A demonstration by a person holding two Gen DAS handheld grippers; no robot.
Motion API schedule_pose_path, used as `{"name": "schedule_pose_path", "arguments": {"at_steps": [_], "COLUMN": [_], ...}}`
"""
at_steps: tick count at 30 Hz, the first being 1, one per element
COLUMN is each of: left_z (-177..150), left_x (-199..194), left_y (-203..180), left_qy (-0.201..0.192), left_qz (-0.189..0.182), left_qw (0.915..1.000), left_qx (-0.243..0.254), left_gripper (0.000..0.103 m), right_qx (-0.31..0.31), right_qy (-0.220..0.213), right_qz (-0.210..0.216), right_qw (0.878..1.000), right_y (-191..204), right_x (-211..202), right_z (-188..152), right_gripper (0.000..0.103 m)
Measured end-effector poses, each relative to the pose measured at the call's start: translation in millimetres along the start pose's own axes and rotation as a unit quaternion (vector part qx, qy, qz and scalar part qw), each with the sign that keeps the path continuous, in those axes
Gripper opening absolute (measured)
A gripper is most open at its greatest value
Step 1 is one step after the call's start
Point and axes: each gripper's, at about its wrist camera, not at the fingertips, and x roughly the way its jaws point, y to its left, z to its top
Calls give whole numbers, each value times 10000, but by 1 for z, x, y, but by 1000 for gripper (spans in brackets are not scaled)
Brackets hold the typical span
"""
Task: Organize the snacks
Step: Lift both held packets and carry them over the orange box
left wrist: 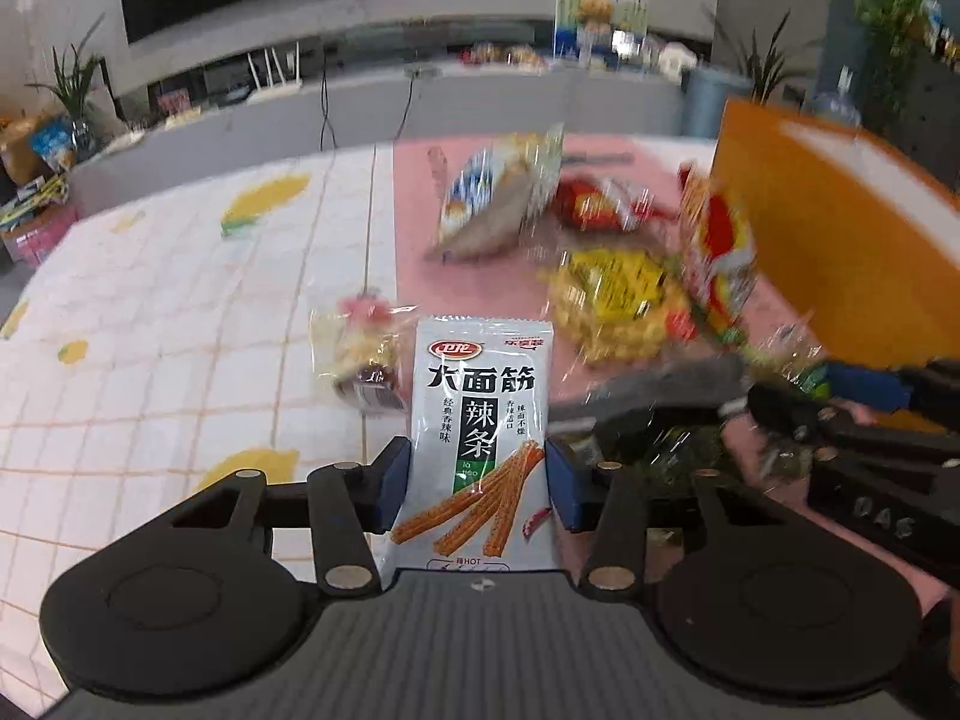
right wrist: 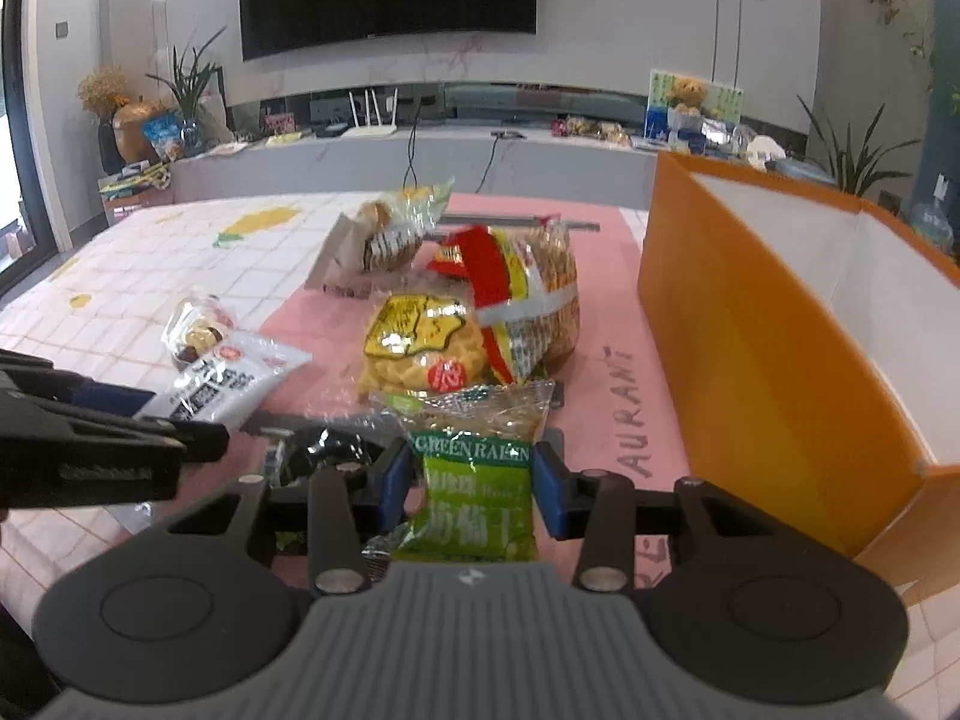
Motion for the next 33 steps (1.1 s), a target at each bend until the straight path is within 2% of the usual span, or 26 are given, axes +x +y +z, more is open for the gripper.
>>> {"name": "schedule_pose_path", "arguments": {"at_steps": [8, 11, 17, 19, 22, 26, 29, 33], "left_z": [18, 25, 39, 42, 45, 46, 47, 48], "left_x": [-34, -38, -44, -47, -52, -58, -59, -58], "left_y": [3, 4, -4, -10, -19, -30, -38, -41], "left_qy": [-556, -632, -729, -794, -856, -912, -941, -973], "left_qz": [-280, -369, -686, -796, -994, -1244, -1345, -1465], "left_qw": [9978, 9967, 9942, 9932, 9909, 9878, 9863, 9843], "left_qx": [-229, -359, -381, -315, -286, -213, -166, -161], "left_gripper": [54, 54, 54, 54, 54, 54, 54, 54], "right_qx": [324, 483, 907, 920, 807, 960, 1272, 1595], "right_qy": [-412, -825, -1300, -1464, -1561, -1321, -886, -460], "right_qz": [74, 251, 378, 318, -42, -654, -963, -930], "right_qw": [9986, 9951, 9866, 9844, 9844, 9844, 9832, 9817], "right_y": [-10, -15, -42, -56, -77, -108, -129, -143], "right_x": [-26, -42, -85, -101, -113, -104, -81, -49], "right_z": [10, 13, 28, 36, 45, 44, 43, 40], "right_gripper": [40, 40, 40, 40, 40, 40, 40, 40]}}
